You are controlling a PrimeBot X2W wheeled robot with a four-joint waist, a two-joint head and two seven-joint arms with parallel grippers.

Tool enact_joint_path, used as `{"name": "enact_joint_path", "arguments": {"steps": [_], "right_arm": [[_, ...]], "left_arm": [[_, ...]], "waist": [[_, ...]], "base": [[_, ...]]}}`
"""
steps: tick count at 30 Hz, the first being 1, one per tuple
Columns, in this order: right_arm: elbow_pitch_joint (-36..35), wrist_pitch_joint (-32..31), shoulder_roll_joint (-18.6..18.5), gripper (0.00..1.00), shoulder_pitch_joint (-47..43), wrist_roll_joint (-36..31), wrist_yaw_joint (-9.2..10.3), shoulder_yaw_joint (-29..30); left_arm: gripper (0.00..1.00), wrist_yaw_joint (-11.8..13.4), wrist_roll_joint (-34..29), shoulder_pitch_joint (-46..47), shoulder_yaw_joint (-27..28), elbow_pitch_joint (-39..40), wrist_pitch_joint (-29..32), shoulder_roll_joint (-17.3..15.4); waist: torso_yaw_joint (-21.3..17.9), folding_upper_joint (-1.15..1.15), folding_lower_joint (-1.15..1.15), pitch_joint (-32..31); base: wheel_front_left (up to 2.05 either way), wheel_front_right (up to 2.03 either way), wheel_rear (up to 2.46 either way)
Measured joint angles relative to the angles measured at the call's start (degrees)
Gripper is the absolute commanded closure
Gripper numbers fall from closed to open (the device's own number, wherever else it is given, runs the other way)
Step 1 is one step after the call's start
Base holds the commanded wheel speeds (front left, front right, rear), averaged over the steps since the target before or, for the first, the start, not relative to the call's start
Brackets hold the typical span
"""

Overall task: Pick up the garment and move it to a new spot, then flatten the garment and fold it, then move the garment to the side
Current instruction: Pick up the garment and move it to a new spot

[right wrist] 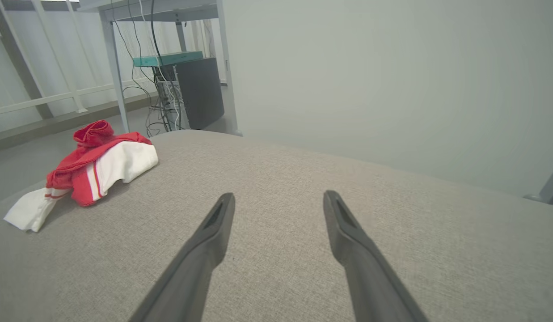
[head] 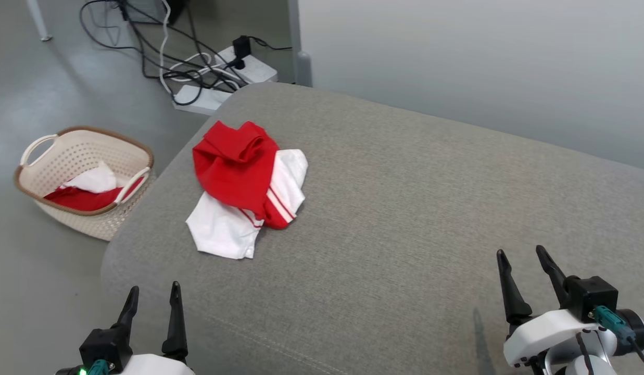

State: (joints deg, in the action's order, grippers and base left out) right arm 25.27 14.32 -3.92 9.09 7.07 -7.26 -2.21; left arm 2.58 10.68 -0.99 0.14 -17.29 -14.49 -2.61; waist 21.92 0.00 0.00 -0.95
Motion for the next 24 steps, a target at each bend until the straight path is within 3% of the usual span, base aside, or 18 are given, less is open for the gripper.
{"name": "enact_joint_path", "arguments": {"steps": [5,9,16,24], "right_arm": [[0.52,0.00,0.14,0.00,0.56,0.19,0.00,-2.07],[1.33,0.00,0.26,0.00,1.47,0.19,0.00,-2.48],[1.66,0.00,-0.16,0.00,2.77,0.24,0.00,-3.85],[1.55,0.00,-1.91,0.00,5.41,0.15,0.00,-4.35]], "left_arm": [[0.00,-0.07,0.42,0.00,1.09,-0.43,0.00,0.00],[0.00,-0.75,2.44,0.01,2.08,-1.66,0.00,-0.03],[0.00,-4.91,3.78,2.10,2.82,-6.27,0.01,0.01],[0.00,-8.60,3.93,16.93,3.97,-15.24,0.00,-2.77]], "waist": [[4.49,0.00,0.00,0.47],[5.92,0.00,0.00,1.35],[4.68,0.00,0.00,3.43],[1.56,0.00,0.00,7.41]], "base": [[0.00,0.00,0.00],[0.00,0.00,0.00],[0.00,0.00,0.00],[0.00,0.00,0.00]]}}
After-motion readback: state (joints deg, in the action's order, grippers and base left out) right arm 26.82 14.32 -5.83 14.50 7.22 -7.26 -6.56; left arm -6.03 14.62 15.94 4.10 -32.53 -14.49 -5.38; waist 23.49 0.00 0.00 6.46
